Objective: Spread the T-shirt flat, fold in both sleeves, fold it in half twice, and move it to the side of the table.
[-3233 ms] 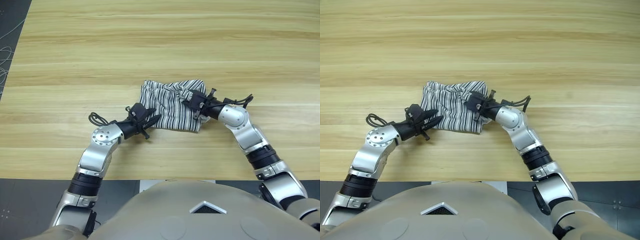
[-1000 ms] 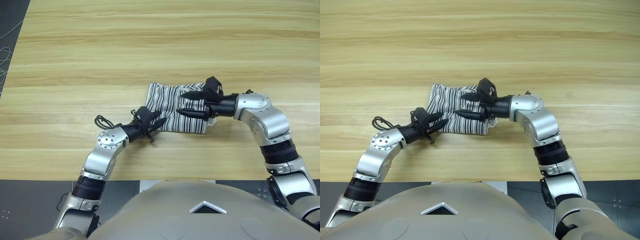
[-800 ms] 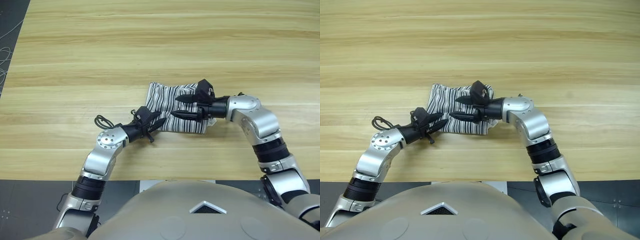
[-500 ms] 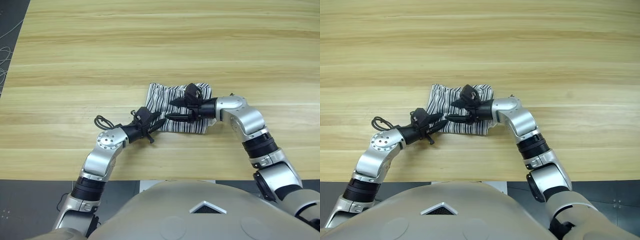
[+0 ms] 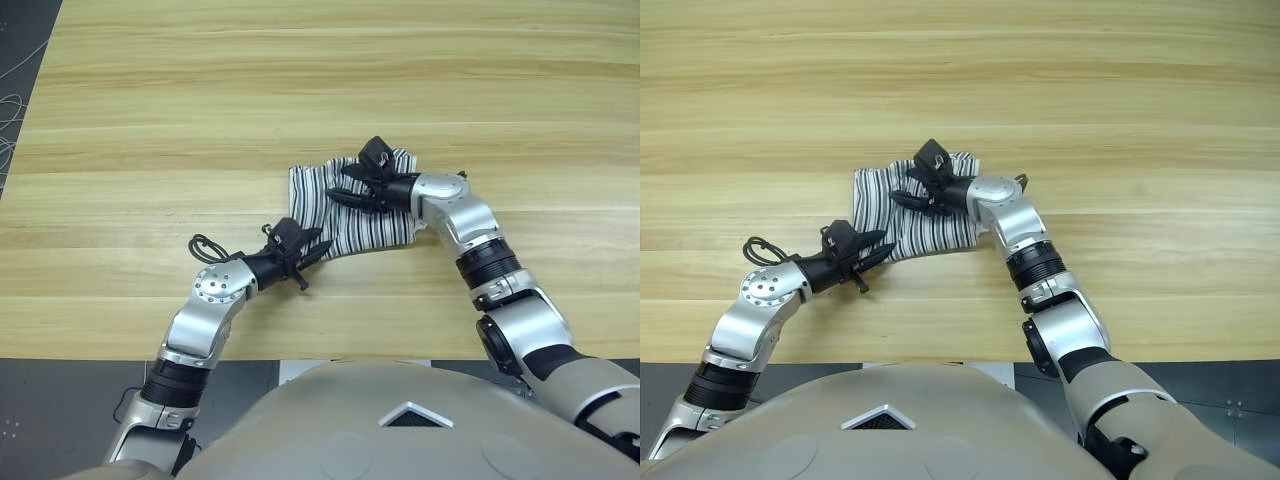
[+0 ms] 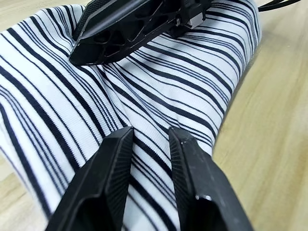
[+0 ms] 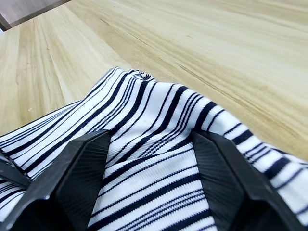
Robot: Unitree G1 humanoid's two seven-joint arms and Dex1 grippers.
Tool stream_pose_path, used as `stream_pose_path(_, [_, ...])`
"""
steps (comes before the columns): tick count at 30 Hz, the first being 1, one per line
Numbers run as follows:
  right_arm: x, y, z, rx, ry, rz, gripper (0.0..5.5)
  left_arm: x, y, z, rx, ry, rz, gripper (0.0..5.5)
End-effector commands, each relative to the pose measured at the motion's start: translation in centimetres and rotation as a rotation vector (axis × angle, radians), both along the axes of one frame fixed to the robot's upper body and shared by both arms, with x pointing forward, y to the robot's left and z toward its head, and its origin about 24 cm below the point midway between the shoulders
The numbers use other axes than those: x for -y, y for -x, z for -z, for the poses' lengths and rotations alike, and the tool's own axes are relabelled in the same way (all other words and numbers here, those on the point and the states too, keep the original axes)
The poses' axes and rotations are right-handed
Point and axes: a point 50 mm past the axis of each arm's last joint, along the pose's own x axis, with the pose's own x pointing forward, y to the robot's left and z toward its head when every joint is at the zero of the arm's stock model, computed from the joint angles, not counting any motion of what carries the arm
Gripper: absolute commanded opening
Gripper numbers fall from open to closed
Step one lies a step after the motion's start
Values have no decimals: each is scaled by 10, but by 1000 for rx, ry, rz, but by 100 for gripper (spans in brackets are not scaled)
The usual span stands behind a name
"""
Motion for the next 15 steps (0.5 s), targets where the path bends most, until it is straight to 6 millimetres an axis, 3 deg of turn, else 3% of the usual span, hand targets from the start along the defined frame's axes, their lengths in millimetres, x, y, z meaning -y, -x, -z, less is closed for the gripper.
stream_pose_path(1, [31,7,25,-18,179,20,309,6,-8,-31,83,63,-40,135])
stream_pose_path(4, [37,11,30,-1,222,-11,309,4,-21,-57,185,107,-107,135])
stream_pose_path(10, [59,12,36,60,320,-37,309,-12,-53,-144,488,377,-341,135])
stream_pose_path(13, [87,5,37,106,417,25,309,-21,-54,-154,516,426,-411,135])
stream_pose_path(15, [120,-2,34,88,438,145,309,-26,-54,-150,503,408,-442,135])
